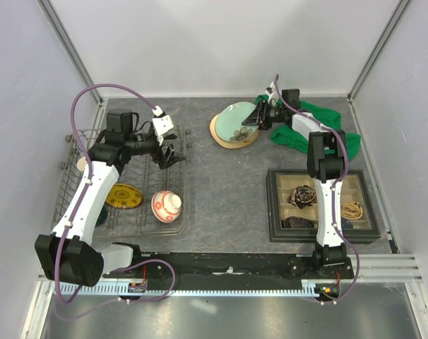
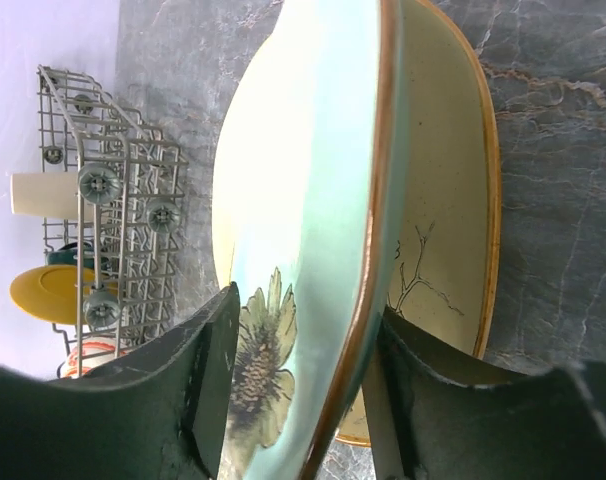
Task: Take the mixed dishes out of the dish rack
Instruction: Place the plate at the center of the board.
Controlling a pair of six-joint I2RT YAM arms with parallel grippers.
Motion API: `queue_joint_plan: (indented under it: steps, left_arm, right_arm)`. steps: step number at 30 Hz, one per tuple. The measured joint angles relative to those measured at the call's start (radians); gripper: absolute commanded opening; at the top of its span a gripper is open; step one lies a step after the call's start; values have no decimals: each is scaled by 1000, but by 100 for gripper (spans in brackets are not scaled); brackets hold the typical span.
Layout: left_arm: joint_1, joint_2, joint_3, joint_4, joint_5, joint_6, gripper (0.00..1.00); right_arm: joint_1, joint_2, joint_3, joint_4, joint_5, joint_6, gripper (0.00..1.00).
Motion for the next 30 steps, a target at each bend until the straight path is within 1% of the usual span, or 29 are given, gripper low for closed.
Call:
queue_joint_plan:
  steps: [7, 14, 23, 30]
  left_arm:
    - [0, -5, -2, 0, -11, 6, 84]
    - [0, -11, -2, 0, -16, 14, 84]
    - [0, -12, -2, 0, -16, 16, 84]
    - [0, -17, -6, -1, -17, 20, 84]
  right_arm:
    - [0, 0, 0, -23, 19, -45, 62]
    - [0, -23, 0, -106, 102, -149, 64]
    - [0, -79, -7, -192, 210, -253, 63]
    - [0, -94, -8, -216, 243, -288, 64]
